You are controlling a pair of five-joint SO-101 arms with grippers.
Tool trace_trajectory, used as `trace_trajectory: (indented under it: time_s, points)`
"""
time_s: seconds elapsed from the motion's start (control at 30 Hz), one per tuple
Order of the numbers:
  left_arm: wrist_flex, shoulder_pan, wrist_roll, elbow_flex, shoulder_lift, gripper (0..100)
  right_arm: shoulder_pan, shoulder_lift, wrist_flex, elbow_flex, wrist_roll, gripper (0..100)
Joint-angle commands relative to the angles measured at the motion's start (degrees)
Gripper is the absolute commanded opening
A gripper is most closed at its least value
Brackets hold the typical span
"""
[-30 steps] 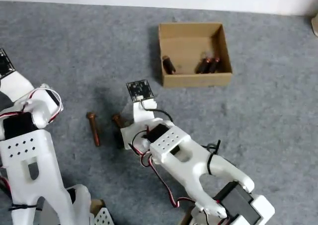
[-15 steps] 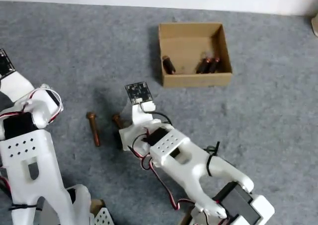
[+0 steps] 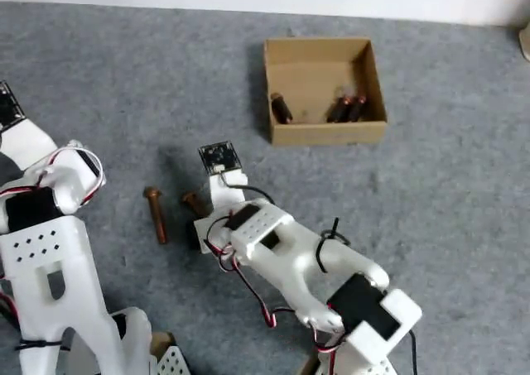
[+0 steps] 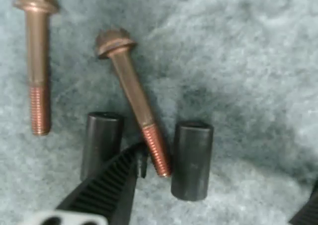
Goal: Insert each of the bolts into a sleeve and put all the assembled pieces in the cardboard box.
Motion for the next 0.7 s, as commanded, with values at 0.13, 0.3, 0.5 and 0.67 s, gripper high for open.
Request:
trace_trajectory:
  time_s: [0.13,0.3,0.5,0.67]
  points:
    - [-1.3,1.1,0.2,-0.1,-1.3,13,0.7,0.1,0.9,-2.0,-0.4,13.9]
    - [-1.3,1.1,0.2,-0.1,-1.3,13,0.7,0.0,0.9,-2.2,-0.1,1.2]
    - [-1.3,1.1,0.2,-0.1,-1.3,13,0.7,0.0,0.9,-2.0,0.0,0.4]
    - [-1.3,1.1,0.2,-0.1,-1.3,13,0.7,-0.1,1.0,-2.0,0.0,0.4]
